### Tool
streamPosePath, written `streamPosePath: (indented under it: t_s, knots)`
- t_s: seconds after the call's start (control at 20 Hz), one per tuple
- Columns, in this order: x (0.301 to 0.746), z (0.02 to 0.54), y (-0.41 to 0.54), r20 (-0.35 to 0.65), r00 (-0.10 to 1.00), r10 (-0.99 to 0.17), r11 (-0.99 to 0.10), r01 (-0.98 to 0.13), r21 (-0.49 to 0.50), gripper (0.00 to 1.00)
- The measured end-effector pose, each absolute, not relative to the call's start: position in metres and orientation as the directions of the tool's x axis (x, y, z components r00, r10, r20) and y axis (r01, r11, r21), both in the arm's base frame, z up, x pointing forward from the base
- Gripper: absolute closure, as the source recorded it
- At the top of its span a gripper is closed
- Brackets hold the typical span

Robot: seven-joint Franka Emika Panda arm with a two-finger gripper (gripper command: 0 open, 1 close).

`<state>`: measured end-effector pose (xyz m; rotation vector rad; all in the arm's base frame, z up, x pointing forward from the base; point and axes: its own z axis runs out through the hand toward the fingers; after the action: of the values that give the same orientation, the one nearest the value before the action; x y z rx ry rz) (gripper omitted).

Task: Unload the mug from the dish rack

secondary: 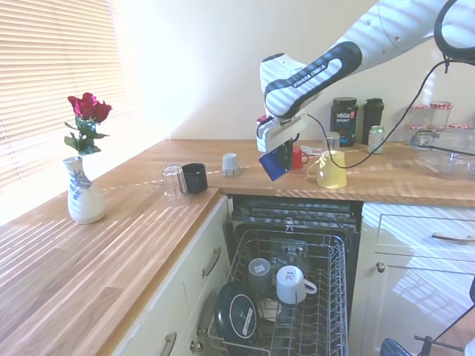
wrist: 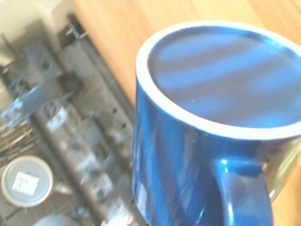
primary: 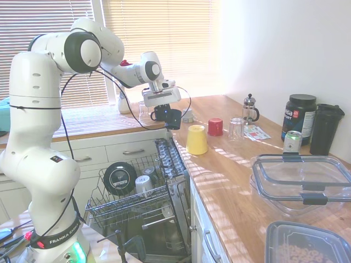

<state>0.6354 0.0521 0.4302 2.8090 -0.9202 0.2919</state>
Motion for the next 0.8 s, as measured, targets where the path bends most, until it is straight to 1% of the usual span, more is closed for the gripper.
streamPosePath:
  t_s: [0.3,0.8]
  knots:
    - [0.664,0.418,0.027,0.215,0.796,-0.566,-0.799,-0.593,0.096,1.0]
    - [0.684,0.407,0.0,0.196,0.809,-0.555,-0.807,-0.58,0.111,1.0]
